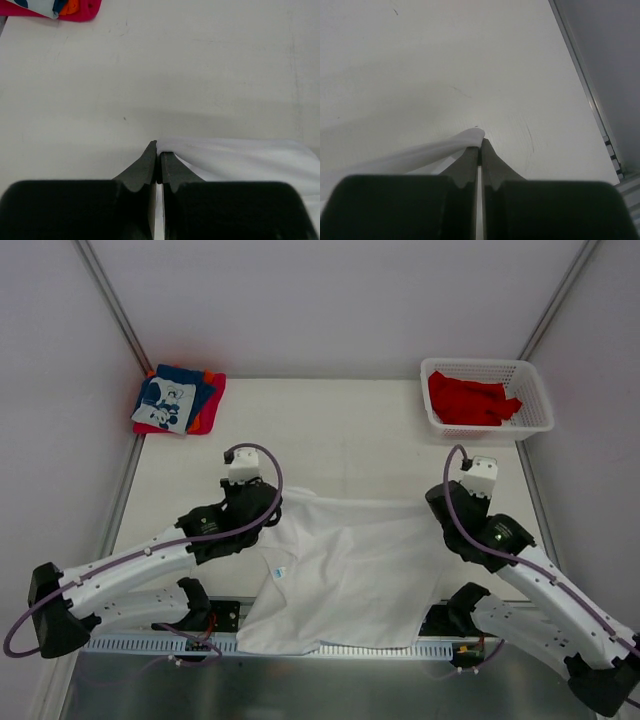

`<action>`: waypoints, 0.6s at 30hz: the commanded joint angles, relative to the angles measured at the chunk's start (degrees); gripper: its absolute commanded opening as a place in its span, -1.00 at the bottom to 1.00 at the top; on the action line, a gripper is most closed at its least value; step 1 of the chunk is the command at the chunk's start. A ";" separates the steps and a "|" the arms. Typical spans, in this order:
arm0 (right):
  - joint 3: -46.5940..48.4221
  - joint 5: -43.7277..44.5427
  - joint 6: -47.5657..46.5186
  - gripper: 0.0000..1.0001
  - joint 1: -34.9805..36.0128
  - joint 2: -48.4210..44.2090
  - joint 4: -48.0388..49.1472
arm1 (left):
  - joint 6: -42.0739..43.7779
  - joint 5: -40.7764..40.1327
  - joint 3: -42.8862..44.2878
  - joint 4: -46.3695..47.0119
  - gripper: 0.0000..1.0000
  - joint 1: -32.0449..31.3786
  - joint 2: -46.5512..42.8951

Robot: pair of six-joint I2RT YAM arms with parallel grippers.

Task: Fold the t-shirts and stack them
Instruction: Flatten the tshirt out

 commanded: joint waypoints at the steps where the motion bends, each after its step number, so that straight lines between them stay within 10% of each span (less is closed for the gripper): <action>1: 1.42 3.15 -3.57 -0.99 -2.35 5.49 7.60 | 9.92 5.18 -0.85 18.15 -1.00 5.03 5.26; 18: 3.79 -5.29 -10.78 -0.99 -11.14 26.41 23.51 | 25.13 20.86 7.23 37.10 -1.00 16.54 33.64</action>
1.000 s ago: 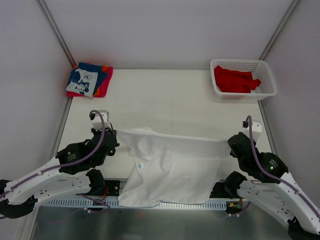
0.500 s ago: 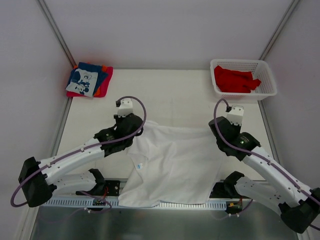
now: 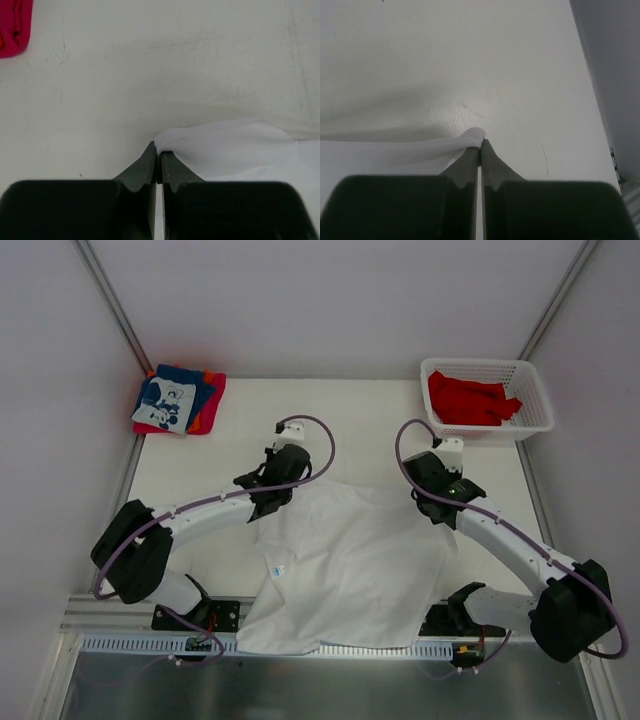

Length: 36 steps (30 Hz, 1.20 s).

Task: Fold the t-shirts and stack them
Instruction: Flatten the tshirt out

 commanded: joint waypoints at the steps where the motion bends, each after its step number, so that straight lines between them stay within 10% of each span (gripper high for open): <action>1: 4.57 -2.23 -2.87 -0.99 -2.36 4.63 6.00 | 5.11 4.17 4.26 6.68 -1.00 3.15 5.09; 15: 27.07 -9.36 -8.76 -0.99 -12.65 33.01 6.11 | 17.95 21.66 21.40 4.84 -1.00 14.84 20.31; 36: 40.53 -11.64 -12.00 -0.99 -17.57 47.62 4.43 | 25.34 29.83 41.27 1.50 -1.00 21.62 35.95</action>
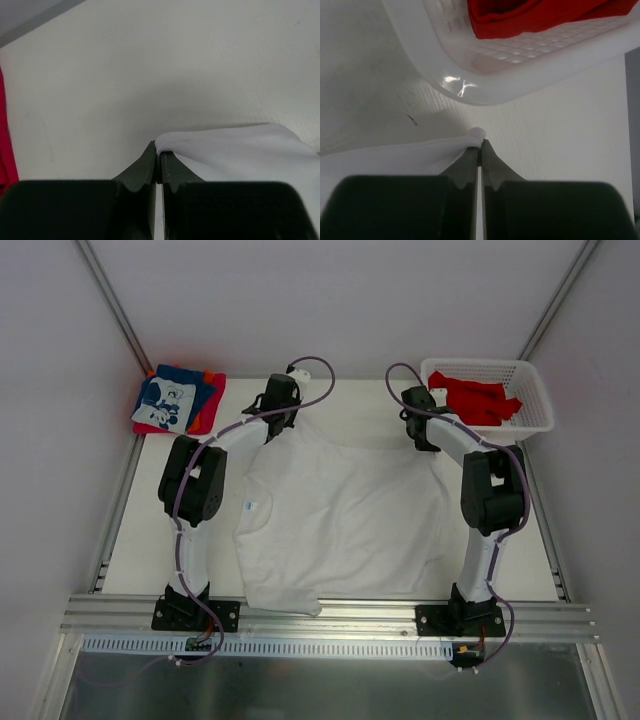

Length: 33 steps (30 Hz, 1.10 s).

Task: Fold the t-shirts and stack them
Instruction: Flatten the tshirt out

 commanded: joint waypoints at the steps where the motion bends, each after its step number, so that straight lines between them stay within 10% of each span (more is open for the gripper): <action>1: 5.49 -0.49 -2.74 -0.99 -0.83 0.56 -0.62 | 2.57 1.79 6.19 -0.36 -1.00 0.46 1.33; 19: 24.66 -3.39 -7.06 -0.99 -3.12 13.22 -5.45 | 9.68 -10.41 19.38 -4.67 -1.00 2.39 11.62; 21: 25.80 -3.66 -7.32 -0.47 -3.20 13.75 -6.24 | 9.86 -11.74 20.00 -4.76 -1.00 3.09 12.41; 22: 26.59 -3.31 -7.50 0.40 -3.20 14.01 -6.68 | 9.60 -11.74 20.18 -4.76 -1.00 3.44 12.59; 25: 27.04 -2.17 -7.67 0.98 -3.21 14.27 -6.86 | 8.73 -11.48 21.49 -4.67 -1.00 4.85 13.73; 33: 24.32 -0.93 -7.59 0.99 -3.29 11.39 -7.30 | 11.09 -14.45 29.22 -4.76 -0.92 5.82 19.08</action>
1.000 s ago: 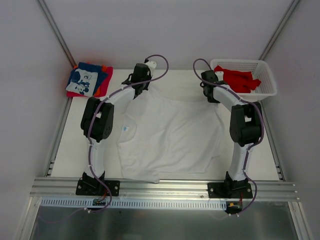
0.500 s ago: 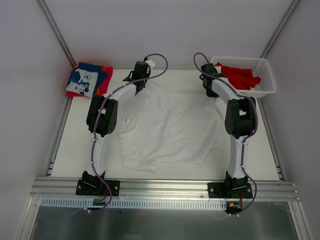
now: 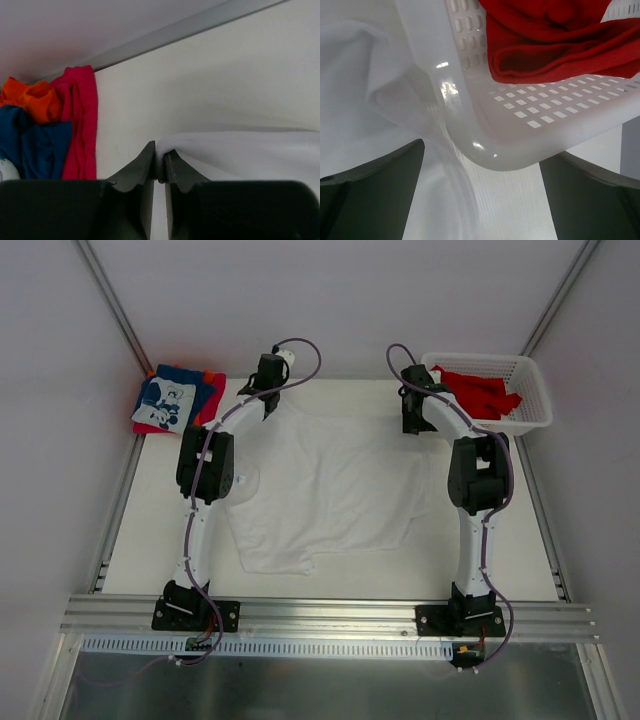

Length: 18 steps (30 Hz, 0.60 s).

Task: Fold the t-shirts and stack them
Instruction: Flatten the tshirt out

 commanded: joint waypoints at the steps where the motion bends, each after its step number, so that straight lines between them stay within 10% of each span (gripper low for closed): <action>1: 0.10 2.80 -1.40 0.99 -0.74 -3.64 1.95 | 2.13 -6.47 6.53 0.55 -0.72 0.12 2.44; 2: -1.12 3.07 -1.23 0.99 -0.73 -4.25 1.95 | 2.13 -7.72 7.60 0.38 -0.33 0.12 3.40; 3: -1.92 2.98 -0.96 0.99 -0.65 -6.00 1.95 | 2.31 -8.69 8.31 0.29 0.58 0.20 3.50; 4: -2.62 2.72 -0.70 0.99 -0.65 -6.89 1.86 | 2.57 -9.83 9.70 0.11 0.91 0.20 3.58; 18: -15.98 2.46 2.73 0.99 6.11 -24.02 -0.25 | -4.08 -12.83 -0.54 -9.08 0.98 -6.99 -17.85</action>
